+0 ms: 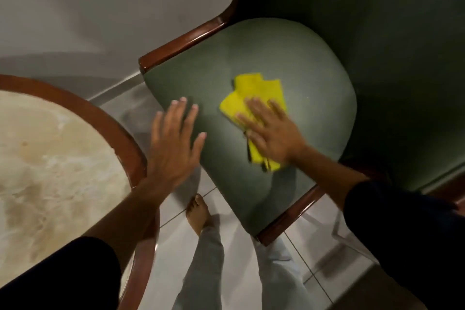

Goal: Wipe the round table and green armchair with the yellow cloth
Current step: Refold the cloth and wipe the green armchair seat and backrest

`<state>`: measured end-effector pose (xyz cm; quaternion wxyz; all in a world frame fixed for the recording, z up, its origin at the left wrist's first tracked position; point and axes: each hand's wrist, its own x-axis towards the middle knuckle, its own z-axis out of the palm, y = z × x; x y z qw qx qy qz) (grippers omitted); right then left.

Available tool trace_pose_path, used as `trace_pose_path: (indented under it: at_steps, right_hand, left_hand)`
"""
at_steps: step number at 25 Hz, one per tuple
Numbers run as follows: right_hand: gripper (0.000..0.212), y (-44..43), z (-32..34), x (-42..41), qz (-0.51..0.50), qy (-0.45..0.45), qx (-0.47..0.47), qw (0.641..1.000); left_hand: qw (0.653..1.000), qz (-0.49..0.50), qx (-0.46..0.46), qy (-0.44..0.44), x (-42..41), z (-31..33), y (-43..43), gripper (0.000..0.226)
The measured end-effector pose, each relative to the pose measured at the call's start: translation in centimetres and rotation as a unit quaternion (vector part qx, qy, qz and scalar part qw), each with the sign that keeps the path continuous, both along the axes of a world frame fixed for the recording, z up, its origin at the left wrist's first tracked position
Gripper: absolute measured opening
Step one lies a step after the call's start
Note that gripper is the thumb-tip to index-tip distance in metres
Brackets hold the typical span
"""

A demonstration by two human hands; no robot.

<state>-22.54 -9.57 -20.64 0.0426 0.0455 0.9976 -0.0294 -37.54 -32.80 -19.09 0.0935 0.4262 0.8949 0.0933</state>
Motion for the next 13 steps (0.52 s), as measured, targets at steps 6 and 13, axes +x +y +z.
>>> trace_pose_path:
  at_steps: [6,13]
  right_hand:
    - [0.051,6.5,0.7,1.2,-0.569,0.033,-0.048,0.821]
    - [0.06,-11.3,0.6,3.7,-0.291,-0.038,-0.103,0.95]
  left_hand:
    - [0.991,-0.046,-0.081,-0.097,0.9,-1.7,0.9,0.068]
    - [0.978,0.032,-0.024,-0.205,1.5,0.2,2.6,0.063]
